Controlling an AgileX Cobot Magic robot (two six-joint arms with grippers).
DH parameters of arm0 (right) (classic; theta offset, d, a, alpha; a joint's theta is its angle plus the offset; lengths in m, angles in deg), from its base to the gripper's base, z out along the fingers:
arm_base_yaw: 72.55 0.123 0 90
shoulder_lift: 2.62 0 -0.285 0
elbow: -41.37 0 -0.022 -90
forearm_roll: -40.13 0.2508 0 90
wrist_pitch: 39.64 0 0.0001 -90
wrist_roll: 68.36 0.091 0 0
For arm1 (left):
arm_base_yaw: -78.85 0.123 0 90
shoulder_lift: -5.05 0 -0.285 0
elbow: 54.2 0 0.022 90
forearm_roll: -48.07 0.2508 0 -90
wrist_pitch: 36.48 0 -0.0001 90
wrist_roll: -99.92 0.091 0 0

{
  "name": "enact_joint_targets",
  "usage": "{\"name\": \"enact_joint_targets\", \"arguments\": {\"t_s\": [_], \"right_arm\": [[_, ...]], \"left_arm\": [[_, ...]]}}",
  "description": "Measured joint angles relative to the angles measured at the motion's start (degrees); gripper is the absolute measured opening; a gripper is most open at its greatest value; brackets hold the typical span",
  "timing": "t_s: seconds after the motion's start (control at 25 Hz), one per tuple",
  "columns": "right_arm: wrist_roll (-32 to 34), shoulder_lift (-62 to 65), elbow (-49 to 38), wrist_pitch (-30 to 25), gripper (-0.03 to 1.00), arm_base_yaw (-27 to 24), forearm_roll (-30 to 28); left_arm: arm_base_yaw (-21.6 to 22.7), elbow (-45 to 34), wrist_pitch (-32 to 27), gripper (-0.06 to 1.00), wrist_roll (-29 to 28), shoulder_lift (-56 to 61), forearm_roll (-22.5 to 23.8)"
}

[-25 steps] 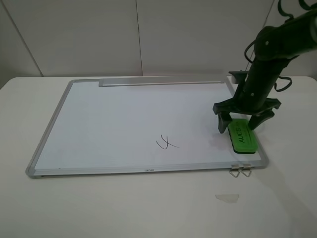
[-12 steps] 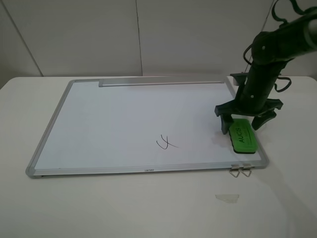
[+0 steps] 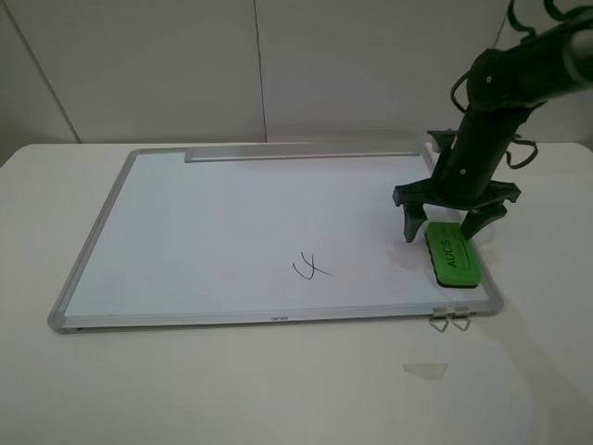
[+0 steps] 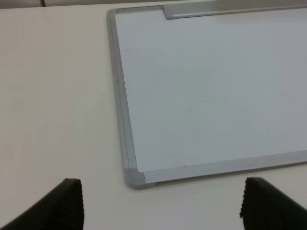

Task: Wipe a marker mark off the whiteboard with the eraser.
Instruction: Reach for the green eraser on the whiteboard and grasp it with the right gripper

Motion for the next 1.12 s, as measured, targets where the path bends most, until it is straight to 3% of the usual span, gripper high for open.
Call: {"name": "enact_joint_targets", "arguments": {"t_s": [0.32,0.64,1.12], "right_arm": [[0.9,-0.6,1.2,-1.4,0.83,0.0,-0.7],[1.2,-0.6,6.7,-10.6,0.83,-0.2,-4.5],[2.0,-2.5,6.7,-9.1,0.83,-2.0,-3.4]], "left_arm": [[0.0,0.0,0.0,0.69,0.0,0.0,0.0],[0.0,0.0,0.0,0.69,0.0,0.0,0.0],[0.0,0.0,0.0,0.69,0.0,0.0,0.0]]}}
